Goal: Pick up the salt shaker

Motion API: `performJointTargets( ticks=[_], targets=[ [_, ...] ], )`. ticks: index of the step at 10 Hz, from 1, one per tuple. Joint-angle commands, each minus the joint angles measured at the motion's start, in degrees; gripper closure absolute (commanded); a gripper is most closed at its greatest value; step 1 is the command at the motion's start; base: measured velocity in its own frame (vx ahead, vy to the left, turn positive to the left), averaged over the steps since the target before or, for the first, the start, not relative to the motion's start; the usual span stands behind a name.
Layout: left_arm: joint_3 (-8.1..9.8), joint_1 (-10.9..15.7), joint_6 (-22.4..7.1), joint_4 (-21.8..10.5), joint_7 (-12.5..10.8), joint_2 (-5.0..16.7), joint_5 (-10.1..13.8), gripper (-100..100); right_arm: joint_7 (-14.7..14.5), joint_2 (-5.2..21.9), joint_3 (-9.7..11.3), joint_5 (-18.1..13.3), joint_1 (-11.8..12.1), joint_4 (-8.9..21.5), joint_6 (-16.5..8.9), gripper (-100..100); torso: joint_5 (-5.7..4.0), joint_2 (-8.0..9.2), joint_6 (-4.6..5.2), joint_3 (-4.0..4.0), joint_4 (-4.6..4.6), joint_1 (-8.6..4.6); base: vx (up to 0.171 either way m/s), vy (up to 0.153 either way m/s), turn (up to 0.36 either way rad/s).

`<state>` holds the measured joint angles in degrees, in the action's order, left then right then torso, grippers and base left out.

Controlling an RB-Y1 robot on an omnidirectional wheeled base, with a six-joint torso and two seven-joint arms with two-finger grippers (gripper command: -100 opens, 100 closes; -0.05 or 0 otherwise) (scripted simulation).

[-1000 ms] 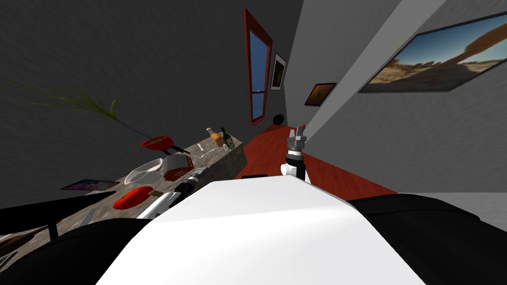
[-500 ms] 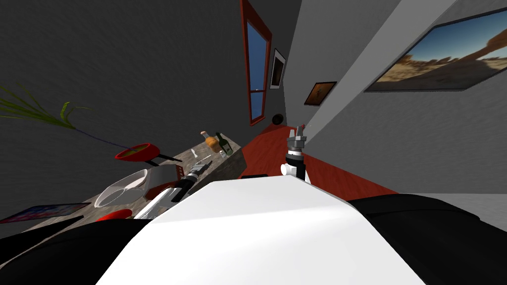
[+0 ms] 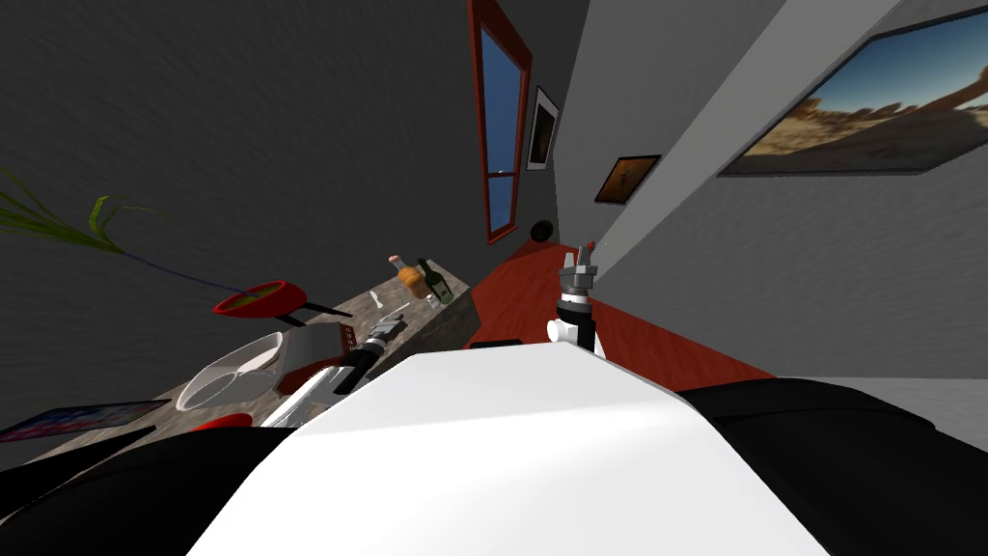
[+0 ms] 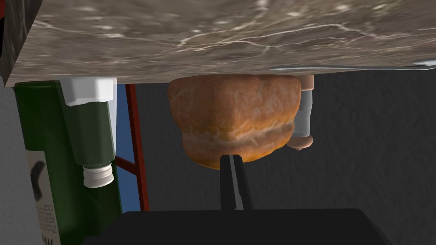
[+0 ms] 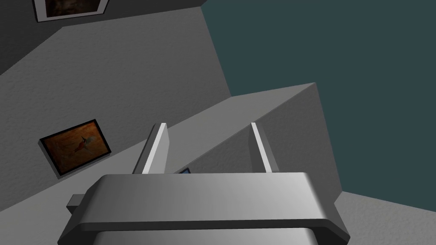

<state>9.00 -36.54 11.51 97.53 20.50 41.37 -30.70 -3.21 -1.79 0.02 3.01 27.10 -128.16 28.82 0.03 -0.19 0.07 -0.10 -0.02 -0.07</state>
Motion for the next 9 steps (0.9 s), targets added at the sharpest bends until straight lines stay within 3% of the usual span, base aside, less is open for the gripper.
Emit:
performJointTargets(
  ticks=[1,2,3,4,9],
  targets=[
    [0.0,0.0,0.0,0.0,0.0,0.0,0.0,100,0.0,0.0,0.0,0.0,0.0,0.0,0.0,0,0.0,0.0,0.0,0.0,0.0,0.0,0.0,0.0,0.0],
    [0.0,0.0,0.0,0.0,0.0,0.0,0.0,100,0.0,0.0,0.0,0.0,0.0,0.0,0.0,0,0.0,0.0,0.0,0.0,0.0,0.0,0.0,0.0,0.0],
    [0.0,0.0,0.0,0.0,0.0,0.0,0.0,0,0.0,0.0,0.0,0.0,0.0,0.0,0.0,0,0.0,0.01,0.0,0.0,0.0,0.0,0.0,0.0,0.0],
    [-0.38,-1.93,-0.97,0.41,0.64,-0.04,-0.23,-100,0.0,0.0,0.0,0.0,0.0,0.0,0.0,0,0.0,0.01,0.0,0.01,0.0,0.0,-0.008,-0.035,0.057],
    [-1.45,-7.62,-3.67,1.75,2.22,0.26,-0.84,-100,0.0,-0.01,0.01,0.0,0.0,0.0,0.0,0,-0.07,0.07,-0.01,0.04,0.02,-0.28,-0.013,-0.069,0.072]
  ],
)
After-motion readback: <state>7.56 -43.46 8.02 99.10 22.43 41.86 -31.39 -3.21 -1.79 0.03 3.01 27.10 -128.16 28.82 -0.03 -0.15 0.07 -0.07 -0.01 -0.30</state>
